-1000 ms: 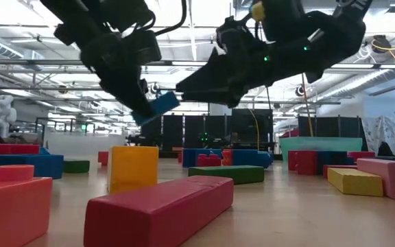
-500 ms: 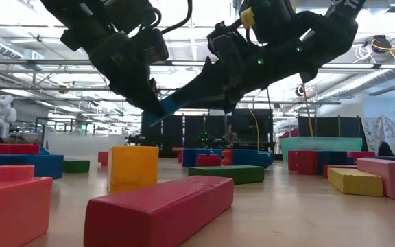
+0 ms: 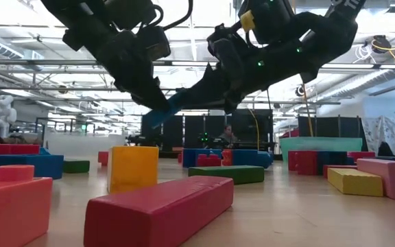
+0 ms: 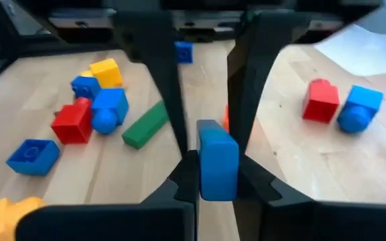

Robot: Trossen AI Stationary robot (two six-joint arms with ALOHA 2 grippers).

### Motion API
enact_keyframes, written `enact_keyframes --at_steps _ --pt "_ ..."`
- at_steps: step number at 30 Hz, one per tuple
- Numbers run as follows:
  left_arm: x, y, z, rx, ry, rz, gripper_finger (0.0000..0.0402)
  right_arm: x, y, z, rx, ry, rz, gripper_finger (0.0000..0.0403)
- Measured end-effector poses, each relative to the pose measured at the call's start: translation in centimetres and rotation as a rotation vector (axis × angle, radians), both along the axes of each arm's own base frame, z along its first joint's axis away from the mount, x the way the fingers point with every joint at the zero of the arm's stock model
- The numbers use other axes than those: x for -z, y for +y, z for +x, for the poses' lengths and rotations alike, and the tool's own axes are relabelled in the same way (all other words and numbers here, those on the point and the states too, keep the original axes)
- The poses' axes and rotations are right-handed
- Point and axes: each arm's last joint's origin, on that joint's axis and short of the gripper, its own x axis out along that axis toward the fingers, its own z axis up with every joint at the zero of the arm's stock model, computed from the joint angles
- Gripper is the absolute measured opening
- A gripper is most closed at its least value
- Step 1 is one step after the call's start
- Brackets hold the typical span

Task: Sort blocks by size
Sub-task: Put the blue block into the blue bin

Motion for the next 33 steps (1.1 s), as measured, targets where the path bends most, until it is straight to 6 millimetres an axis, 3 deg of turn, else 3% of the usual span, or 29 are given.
enact_keyframes --at_steps 6,12,19,25,33 --pt "0.3 0.2 -0.3 -0.011 0.042 0.006 0.0228 -1.1 -0.8 -1.5 0.101 0.144 -0.043 0.0036" --pt "0.6 0.2 -0.6 -0.007 0.086 0.009 0.0236 -4.5 -1.8 -4.3 0.243 0.238 -0.113 0.0036" --pt "1.0 0.4 -1.0 -0.096 0.142 0.062 0.0237 -7.7 -4.5 -9.9 0.525 0.431 -0.167 0.0036" --pt "1.3 0.6 -1.4 -0.136 0.189 0.111 0.0237 -8.5 -8.1 -14.8 0.848 0.628 -0.209 0.0036" --pt "1.3 1.0 -1.5 -0.213 0.197 0.204 0.0238 -7.4 -13.4 -17.4 1.115 0.771 -0.073 0.0036"
